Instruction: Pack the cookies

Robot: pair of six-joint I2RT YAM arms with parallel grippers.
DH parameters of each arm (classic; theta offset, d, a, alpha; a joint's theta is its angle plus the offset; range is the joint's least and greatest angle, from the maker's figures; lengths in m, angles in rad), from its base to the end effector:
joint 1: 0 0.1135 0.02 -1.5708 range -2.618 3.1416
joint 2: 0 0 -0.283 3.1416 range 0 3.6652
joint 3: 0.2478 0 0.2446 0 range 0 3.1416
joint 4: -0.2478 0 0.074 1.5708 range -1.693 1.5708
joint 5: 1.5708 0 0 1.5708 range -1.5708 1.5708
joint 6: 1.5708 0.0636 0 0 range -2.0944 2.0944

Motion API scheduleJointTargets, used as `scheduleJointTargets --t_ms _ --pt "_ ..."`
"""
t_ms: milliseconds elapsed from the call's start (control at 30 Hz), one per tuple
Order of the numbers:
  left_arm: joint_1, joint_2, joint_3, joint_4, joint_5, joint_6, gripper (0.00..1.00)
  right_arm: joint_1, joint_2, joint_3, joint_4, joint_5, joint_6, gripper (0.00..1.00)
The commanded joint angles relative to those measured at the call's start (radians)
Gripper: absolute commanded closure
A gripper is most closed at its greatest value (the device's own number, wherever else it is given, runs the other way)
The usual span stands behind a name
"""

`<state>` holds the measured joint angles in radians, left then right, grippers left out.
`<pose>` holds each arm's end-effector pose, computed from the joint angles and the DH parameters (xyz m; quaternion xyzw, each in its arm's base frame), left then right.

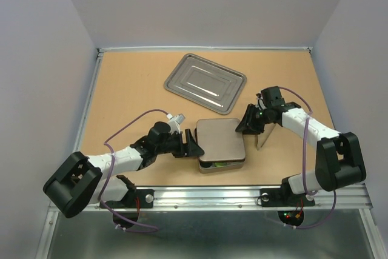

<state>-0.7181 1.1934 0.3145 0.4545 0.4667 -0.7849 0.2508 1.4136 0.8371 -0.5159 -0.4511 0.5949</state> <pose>0.1562 -0.1745 0.1784 0.0980 0.8211 -0.5022 0.2529 0.2524 0.0933 0.1975 0.1099 0.9420 0.2929 0.1214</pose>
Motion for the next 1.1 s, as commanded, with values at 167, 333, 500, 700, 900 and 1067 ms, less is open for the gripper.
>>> scheduleJointTargets --t_ms 167,333,500,700,900,1067 --pt "0.003 -0.028 -0.008 0.067 -0.002 -0.010 0.22 0.008 -0.016 0.019 0.019 -0.015 0.022 0.60" --pt "0.002 -0.017 0.006 0.084 0.001 -0.011 0.22 0.010 -0.045 -0.024 0.020 -0.046 -0.015 0.60" --pt "0.002 0.000 0.014 0.088 0.007 -0.010 0.22 0.030 -0.079 -0.055 0.022 -0.066 -0.035 0.60" --pt "-0.003 0.011 0.023 0.090 0.021 -0.008 0.22 0.076 -0.062 -0.058 0.016 -0.031 -0.052 0.60" --pt "-0.014 0.002 0.018 0.084 0.012 -0.017 0.22 0.077 -0.035 -0.026 0.005 0.021 -0.063 0.60" --pt "-0.020 -0.026 0.008 0.072 -0.003 -0.027 0.22 0.077 -0.007 0.017 -0.039 0.115 -0.081 0.60"
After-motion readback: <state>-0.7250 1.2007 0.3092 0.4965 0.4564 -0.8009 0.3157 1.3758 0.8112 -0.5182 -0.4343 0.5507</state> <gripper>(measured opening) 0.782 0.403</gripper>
